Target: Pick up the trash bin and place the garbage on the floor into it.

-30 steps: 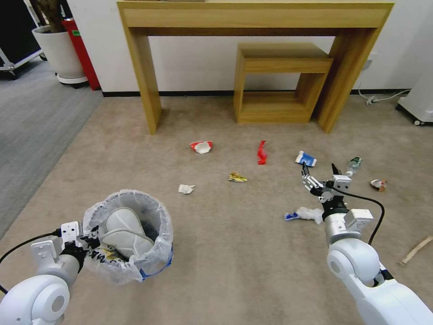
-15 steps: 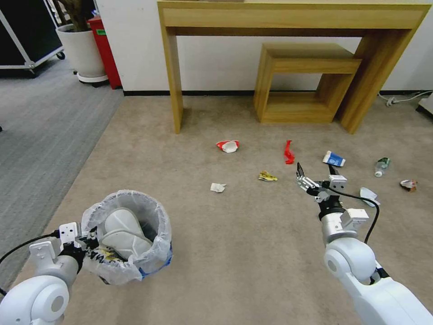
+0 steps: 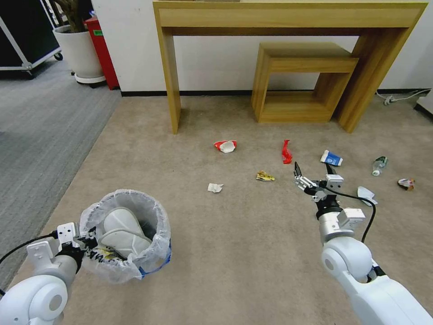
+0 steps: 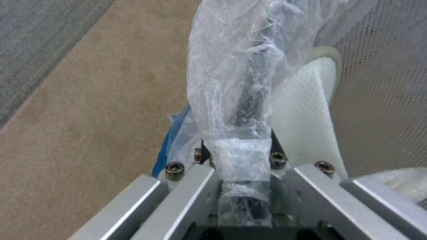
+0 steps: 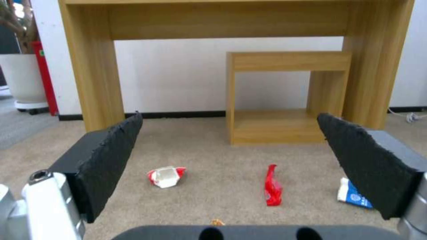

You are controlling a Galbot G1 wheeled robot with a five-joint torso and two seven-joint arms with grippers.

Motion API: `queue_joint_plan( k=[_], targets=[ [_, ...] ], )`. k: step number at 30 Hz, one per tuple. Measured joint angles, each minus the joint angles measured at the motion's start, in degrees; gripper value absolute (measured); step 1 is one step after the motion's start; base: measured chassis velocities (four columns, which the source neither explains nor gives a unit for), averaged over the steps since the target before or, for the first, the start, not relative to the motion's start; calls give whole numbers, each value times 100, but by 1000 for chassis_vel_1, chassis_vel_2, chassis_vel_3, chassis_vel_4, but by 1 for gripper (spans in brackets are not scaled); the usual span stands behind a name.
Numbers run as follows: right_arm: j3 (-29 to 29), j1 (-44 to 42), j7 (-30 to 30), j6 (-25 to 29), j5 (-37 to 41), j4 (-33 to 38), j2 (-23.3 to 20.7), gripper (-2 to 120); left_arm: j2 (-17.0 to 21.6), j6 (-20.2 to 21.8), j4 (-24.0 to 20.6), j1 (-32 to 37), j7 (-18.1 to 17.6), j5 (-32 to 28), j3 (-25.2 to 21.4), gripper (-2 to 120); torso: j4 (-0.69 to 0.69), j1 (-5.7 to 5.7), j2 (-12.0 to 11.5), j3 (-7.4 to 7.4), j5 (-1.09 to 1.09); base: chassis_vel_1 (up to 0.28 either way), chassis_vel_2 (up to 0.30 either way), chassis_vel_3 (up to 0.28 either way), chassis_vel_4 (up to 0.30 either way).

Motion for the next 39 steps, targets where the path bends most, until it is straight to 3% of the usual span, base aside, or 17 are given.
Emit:
queue_joint_plan(
  k=[21,39],
  targets=[
    [197,-275,87,-275,22,315,-65,100,106,98,-87,50,-94,-215,29,1,-1,0,0,-1,1,-3,3,2,-2],
    [88,-142,87,-288,-18,129,-2,100,124,30,80,-43,-70,-211,48,1,-1,0,0,0,0,-120,114,120,-120]
  ],
)
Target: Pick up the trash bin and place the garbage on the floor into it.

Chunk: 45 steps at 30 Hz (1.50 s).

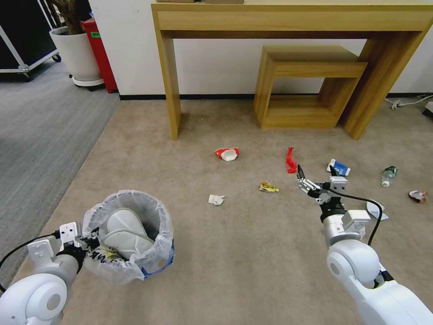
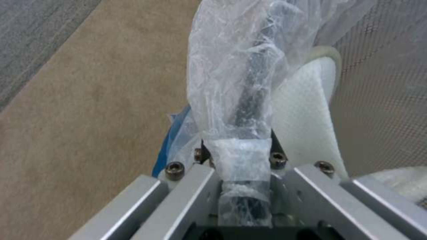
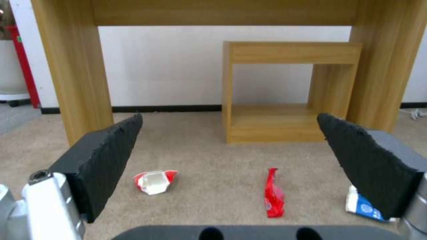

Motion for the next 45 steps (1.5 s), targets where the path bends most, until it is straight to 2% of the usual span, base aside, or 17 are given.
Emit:
queue_joint_plan(
  k=[45],
  targets=[
    [-215,201,-15,112,-44,-242,28,100,7,-16,141,-138,-36,-25,47,1,-1,0,0,-1,1,-129,127,125,-127]
  ],
)
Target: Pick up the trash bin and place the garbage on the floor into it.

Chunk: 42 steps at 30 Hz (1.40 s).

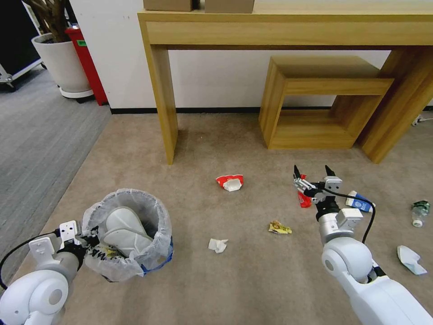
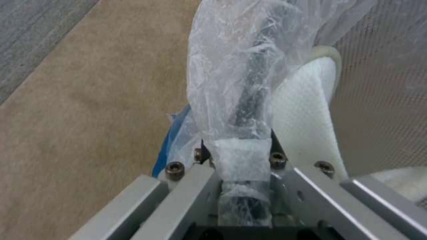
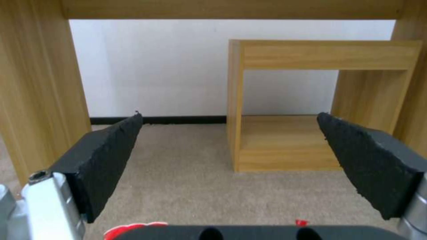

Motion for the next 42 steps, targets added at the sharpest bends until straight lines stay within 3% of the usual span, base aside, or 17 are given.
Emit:
queue_joint_plan(
  k=[12,15,16,19,20,23,31,42],
  targets=[
    [-288,83,94,-1,16,-3,-7,100,-11,0,19,-3,-3,15,23,1,1,0,0,-1,-1,-32,42,37,-37],
    [-700,178,473,-963,804,230,-177,100,-4,-3,35,-2,-3,19,23,1,0,0,0,0,-1,0,0,0,0],
    [-700,178,473,-963,804,230,-177,100,-4,-3,35,-2,-3,19,23,1,0,0,0,0,-1,0,0,0,0],
    [-1175,470,991,-1873,2114,455,-322,100,-29,-23,54,8,-3,45,22,1,0,0,0,0,-2,0,0,0,0],
    [-1175,470,991,-1873,2114,455,-322,100,-29,-23,54,8,-3,45,22,1,0,0,0,0,-2,0,0,0,0],
    [-1636,852,1646,-2494,3182,471,-330,100,-74,-35,66,25,2,82,20,1,1,0,0,0,0,0,0,0,0],
    [-2341,1311,2558,-3060,4413,92,-149,100,-151,-55,117,44,8,168,12,1,1,0,0,0,-1,0,0,0,0],
    [-3066,1629,2609,-3354,4818,-614,32,100,-220,-66,205,-1,10,223,36,1,1,0,0,0,0,0,0,0,0]
  ],
)
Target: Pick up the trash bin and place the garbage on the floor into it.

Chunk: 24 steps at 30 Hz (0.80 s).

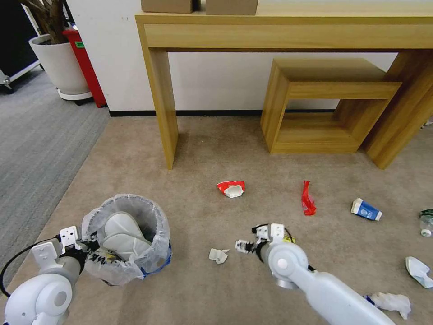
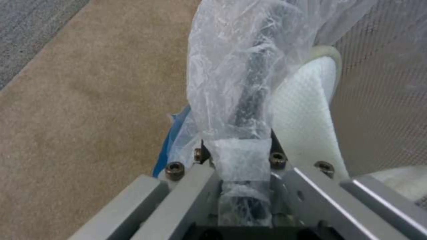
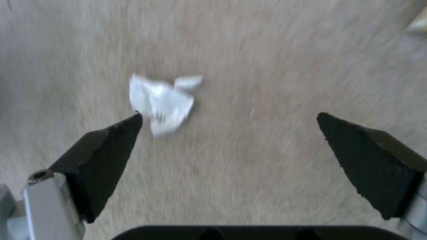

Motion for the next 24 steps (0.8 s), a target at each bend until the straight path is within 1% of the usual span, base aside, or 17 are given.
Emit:
queue_joint_plan(
  k=[3,5,7,8,9,11,13,14,15,20,22,24],
  targets=[
    [-444,170,-324,-201,34,-409,54,100,5,-9,117,-114,-7,11,105,1,-1,0,0,0,-1,0,0,0,0],
    [-546,222,-394,-230,10,-495,71,100,5,-20,137,-122,-7,11,112,1,-2,0,0,0,0,0,0,0,0],
    [-859,349,-547,-258,-107,-783,157,100,0,-41,176,-138,-9,19,125,1,0,0,0,0,-1,0,0,0,0],
    [-859,349,-547,-258,-107,-783,157,100,0,-41,176,-138,-9,19,125,1,0,0,0,0,-1,0,0,0,0],
    [-1075,439,-674,-259,-264,-973,213,100,-1,-47,185,-159,-9,20,138,1,0,0,0,0,-1,0,0,0,0],
    [-1308,592,-867,-232,-496,-1195,336,100,-4,-48,199,-185,-7,19,161,1,-1,0,0,0,-1,0,0,0,0],
    [-1363,646,-929,-211,-569,-1252,363,100,-5,-49,203,-186,-6,19,167,1,-1,0,0,0,0,0,0,0,0],
    [-1538,820,-1158,-113,-809,-1391,400,100,-10,-57,220,-191,-7,21,180,1,0,0,0,0,-1,0,0,0,0],
    [-1589,882,-1249,-102,-876,-1427,400,100,-10,-59,230,-200,-7,21,187,1,0,0,0,0,-1,0,0,0,0],
    [-1878,1138,-1478,-52,-1090,-1603,408,100,-10,-68,261,-245,-7,22,219,1,-1,1,0,0,-1,0,0,0,0],
    [-2086,1268,-1653,34,-1311,-1780,426,100,-15,-71,266,-254,-7,22,225,1,0,0,0,0,-1,0,0,0,0],
    [-2263,1374,-1721,44,-1355,-1880,461,100,-19,-79,273,-266,-7,23,236,1,-1,0,0,0,-1,0,0,0,0]
  ],
)
